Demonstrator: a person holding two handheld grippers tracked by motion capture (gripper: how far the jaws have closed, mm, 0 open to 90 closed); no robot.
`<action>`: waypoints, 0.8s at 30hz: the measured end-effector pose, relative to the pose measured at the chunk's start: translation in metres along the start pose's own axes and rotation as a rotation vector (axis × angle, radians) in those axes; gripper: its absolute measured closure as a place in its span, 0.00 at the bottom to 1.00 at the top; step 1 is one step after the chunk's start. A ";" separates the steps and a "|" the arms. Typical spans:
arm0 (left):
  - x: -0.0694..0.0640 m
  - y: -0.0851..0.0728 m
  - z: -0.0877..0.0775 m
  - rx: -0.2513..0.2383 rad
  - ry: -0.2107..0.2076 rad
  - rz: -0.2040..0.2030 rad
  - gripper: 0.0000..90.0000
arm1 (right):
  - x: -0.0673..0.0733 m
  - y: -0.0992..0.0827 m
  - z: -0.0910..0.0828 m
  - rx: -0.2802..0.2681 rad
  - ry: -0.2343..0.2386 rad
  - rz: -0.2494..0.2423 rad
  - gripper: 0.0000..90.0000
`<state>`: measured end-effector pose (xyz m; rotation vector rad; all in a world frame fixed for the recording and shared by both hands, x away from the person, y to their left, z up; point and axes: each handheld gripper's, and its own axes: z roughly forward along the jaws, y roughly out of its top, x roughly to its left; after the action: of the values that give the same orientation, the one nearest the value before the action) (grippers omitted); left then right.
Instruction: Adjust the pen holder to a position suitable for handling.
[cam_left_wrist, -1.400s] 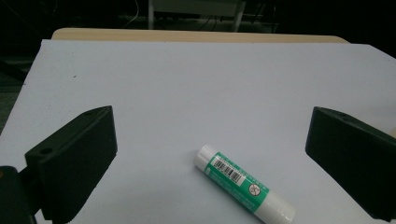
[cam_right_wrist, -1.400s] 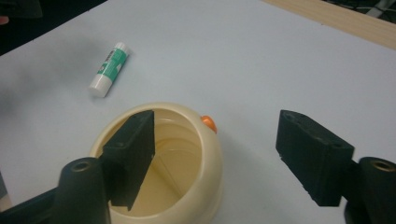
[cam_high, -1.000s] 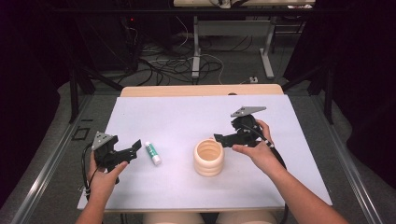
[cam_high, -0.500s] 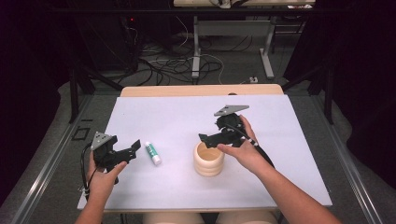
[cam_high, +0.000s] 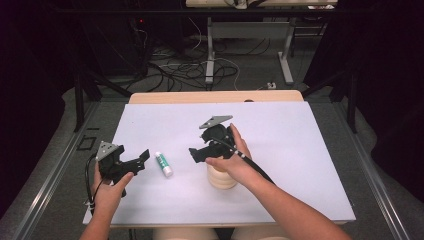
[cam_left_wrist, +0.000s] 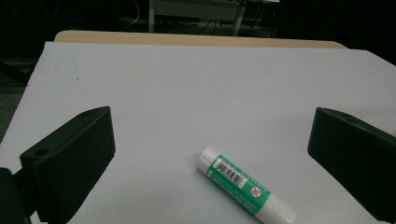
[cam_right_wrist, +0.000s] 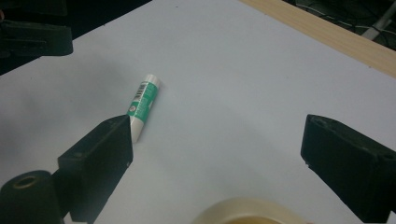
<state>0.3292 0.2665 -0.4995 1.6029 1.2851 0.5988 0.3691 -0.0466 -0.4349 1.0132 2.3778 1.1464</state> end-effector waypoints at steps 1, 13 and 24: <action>0.000 0.000 0.000 0.000 0.001 0.000 0.01 | 0.000 0.000 0.000 0.000 0.000 0.000 0.10; 0.004 0.000 -0.001 -0.008 0.012 -0.006 0.01 | 0.025 0.012 0.034 0.046 -0.028 -0.040 0.15; 0.007 0.000 -0.002 -0.015 0.021 -0.020 0.01 | 0.044 0.016 0.071 0.137 -0.040 -0.049 0.28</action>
<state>0.3296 0.2743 -0.4998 1.5734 1.3086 0.6128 0.3846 0.0307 -0.4665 1.0051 2.4626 0.9478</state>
